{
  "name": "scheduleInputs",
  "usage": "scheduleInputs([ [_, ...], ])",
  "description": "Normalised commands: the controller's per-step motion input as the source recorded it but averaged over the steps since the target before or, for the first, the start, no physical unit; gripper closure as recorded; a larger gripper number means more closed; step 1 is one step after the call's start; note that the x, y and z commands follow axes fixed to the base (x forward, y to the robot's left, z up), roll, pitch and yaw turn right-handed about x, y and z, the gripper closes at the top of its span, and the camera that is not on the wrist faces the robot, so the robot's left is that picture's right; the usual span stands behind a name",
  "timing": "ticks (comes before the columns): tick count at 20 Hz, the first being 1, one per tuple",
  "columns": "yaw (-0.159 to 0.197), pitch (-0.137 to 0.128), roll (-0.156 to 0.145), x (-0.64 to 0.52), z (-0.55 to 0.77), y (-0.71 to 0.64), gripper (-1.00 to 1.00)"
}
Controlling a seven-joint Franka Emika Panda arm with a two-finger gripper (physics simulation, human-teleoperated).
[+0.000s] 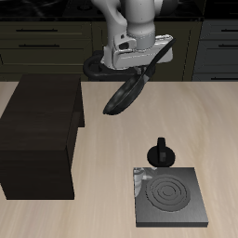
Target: Place the frypan on top of the shelf
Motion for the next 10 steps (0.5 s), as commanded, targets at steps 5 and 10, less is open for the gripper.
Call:
scheduleInputs([
  [5,0.007,-0.013,-0.014,0.02,0.16,-0.01,1.00],
  [10,0.014,-0.024,-0.018,0.00,0.23,0.01,1.00],
])
